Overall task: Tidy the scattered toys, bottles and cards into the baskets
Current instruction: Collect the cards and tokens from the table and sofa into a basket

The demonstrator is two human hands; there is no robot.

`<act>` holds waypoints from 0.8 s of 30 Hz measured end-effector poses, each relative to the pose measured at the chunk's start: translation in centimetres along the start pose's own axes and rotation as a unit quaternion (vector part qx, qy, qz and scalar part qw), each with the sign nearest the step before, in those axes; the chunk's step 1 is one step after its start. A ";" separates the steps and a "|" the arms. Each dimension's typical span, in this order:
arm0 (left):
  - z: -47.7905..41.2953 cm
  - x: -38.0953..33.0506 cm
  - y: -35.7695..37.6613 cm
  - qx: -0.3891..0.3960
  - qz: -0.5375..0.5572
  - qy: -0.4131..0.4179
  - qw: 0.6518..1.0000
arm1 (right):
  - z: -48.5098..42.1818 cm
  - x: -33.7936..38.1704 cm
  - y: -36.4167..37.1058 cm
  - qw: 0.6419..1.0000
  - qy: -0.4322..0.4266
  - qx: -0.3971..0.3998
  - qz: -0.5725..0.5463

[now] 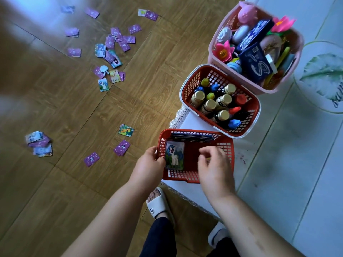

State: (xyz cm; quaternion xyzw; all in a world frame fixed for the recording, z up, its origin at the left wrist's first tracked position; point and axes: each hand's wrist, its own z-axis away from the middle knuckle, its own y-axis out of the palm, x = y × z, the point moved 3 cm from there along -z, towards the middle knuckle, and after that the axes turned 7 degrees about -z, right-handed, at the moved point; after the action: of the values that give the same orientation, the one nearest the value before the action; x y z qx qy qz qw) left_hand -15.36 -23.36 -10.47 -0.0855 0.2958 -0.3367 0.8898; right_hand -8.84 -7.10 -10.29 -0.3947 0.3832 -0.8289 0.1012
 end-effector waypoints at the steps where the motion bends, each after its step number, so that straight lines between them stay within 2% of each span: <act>1: 0.0 0.0 0.0 0.002 -0.022 0.006 1.000 | 0.2 -0.6 -1.0 0.997 -0.005 -0.068 0.023; 2: 0.1 -0.2 0.0 0.004 -0.039 0.013 0.999 | 0.2 -1.6 -1.9 0.992 0.019 -0.117 0.043; 3: 0.1 -0.3 0.0 0.006 -0.050 0.016 0.999 | 0.2 -3.0 -2.3 0.987 0.067 -0.133 0.059; 5: 0.2 -1.1 0.0 0.013 -0.064 0.024 0.998 | 0.0 -5.6 -2.7 0.979 0.177 -0.087 0.061; 7: -0.2 -2.2 0.0 0.019 -0.081 0.035 0.996 | 0.1 -7.3 -2.1 0.972 0.231 -0.024 0.049; 11: -1.8 -4.1 0.0 0.022 -0.123 0.069 0.990 | 0.4 -7.8 -1.2 0.964 0.264 0.008 0.024; 16: -2.1 -4.9 0.3 0.042 -0.123 0.059 0.990 | -2.9 -5.6 -4.5 0.962 0.238 -0.100 -0.086; 21: -2.7 -3.5 0.6 -0.006 -0.234 0.081 0.969 | -9.7 -4.3 -5.9 0.953 0.252 -0.046 -0.161; 24: -3.3 -2.3 1.0 0.008 -0.170 0.036 0.985 | -11.1 -4.6 -5.5 0.943 0.262 -0.032 -0.204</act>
State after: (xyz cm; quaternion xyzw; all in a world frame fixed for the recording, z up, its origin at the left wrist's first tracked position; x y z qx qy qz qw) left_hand -18.04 -20.96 -12.42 -0.1155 0.3059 -0.4886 0.8089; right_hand -13.11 4.98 -13.37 -0.2360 0.3335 -0.8935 -0.1864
